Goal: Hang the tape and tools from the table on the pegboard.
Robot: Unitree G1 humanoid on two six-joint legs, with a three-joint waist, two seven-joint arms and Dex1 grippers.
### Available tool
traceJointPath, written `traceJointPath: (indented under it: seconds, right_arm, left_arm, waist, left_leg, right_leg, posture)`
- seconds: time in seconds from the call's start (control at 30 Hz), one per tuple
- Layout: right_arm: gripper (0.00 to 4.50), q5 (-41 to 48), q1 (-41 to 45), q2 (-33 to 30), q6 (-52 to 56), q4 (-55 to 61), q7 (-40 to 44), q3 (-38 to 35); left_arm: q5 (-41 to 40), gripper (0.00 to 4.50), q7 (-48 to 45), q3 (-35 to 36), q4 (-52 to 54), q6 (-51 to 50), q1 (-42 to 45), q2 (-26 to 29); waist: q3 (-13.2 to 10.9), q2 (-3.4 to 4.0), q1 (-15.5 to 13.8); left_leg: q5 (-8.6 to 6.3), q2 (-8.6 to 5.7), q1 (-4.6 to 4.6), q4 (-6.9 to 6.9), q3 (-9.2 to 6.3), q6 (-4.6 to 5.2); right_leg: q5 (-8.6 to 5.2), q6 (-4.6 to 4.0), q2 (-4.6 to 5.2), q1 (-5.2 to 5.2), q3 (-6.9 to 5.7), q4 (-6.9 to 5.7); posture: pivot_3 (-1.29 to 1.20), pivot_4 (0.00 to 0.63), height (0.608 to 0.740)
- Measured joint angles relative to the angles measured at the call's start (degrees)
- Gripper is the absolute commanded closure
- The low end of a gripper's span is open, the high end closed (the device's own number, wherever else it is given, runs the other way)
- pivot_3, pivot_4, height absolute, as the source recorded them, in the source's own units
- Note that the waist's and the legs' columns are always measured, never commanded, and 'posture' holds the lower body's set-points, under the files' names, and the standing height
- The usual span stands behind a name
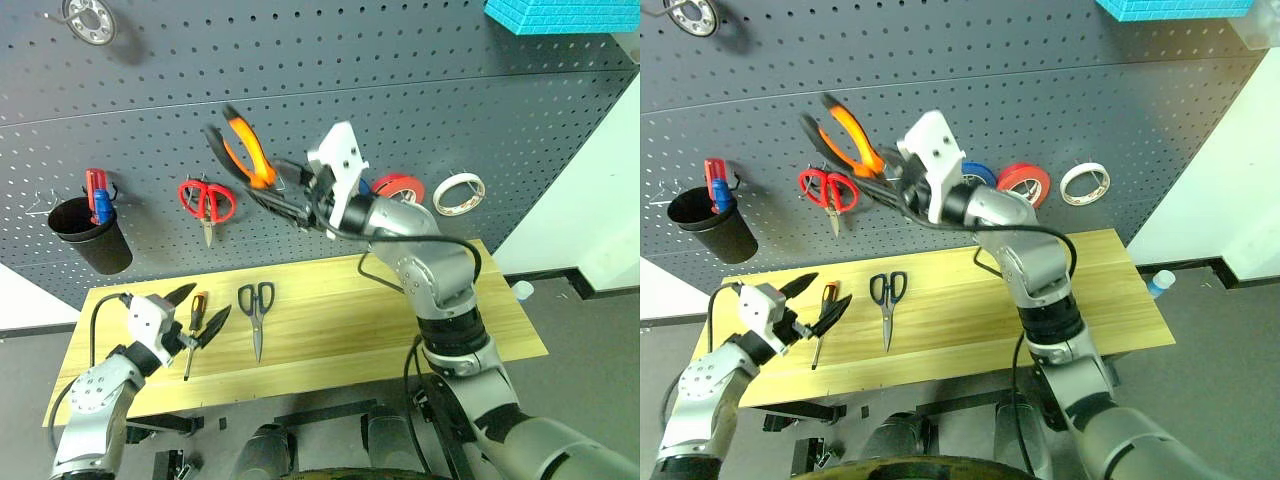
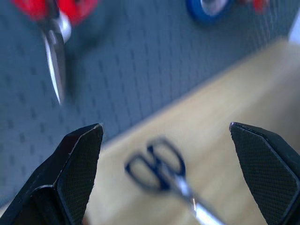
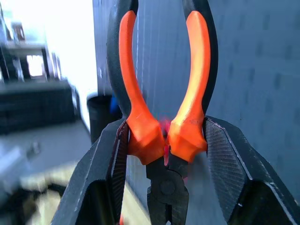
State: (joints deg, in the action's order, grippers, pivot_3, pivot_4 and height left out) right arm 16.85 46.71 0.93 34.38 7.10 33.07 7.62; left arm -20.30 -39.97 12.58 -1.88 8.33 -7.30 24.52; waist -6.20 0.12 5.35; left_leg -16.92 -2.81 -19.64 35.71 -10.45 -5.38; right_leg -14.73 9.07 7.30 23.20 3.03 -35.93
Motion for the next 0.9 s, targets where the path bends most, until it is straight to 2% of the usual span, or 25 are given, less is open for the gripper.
traceJointPath:
  seconds: [0.13,0.43,0.63,0.9]
  right_arm:
    - [2.43,-0.61,5.98,2.60,-4.98,-10.40,-4.13,-1.87]
    - [2.43,-4.37,12.42,7.23,-22.54,-36.88,-7.78,-3.61]
    - [2.43,-7.01,14.87,9.15,-33.41,-47.06,-9.59,-3.62]
    - [2.43,-11.25,18.28,10.09,-46.91,-58.89,-16.14,-3.61]
  left_arm:
    - [-0.26,0.00,1.74,0.01,0.23,-0.01,3.74,-0.82]
    - [1.31,0.00,1.82,-0.67,-2.57,1.02,5.41,-2.26]
    - [2.19,0.00,2.36,-0.89,-2.59,1.28,5.38,-2.74]
    - [2.27,0.00,2.78,-1.07,-2.60,1.29,5.24,-2.76]
  waist:
    - [0.06,-0.06,0.32]
    - [0.06,-0.07,0.93]
    - [0.07,-0.08,0.79]
    - [0.07,-0.09,0.51]
  left_leg:
    - [0.01,0.00,0.03,-0.01,0.03,-0.02]
    - [0.05,0.17,-0.10,-0.08,0.03,-0.09]
    - [0.09,0.27,-0.09,-0.03,0.03,-0.16]
    - [0.12,0.31,-0.06,0.00,0.01,-0.21]
  right_leg:
    - [0.02,-0.03,0.00,0.00,0.01,-0.01]
    - [0.06,-0.09,-0.17,0.24,0.04,-0.07]
    - [0.12,-0.19,-0.29,0.23,0.03,-0.12]
    - [0.15,-0.24,-0.35,0.21,0.03,-0.17]
  posture:
    - [-0.08,0.048,0.738]
    - [-0.06,0.044,0.738]
    - [-0.05,0.045,0.738]
    - [-0.05,0.043,0.738]
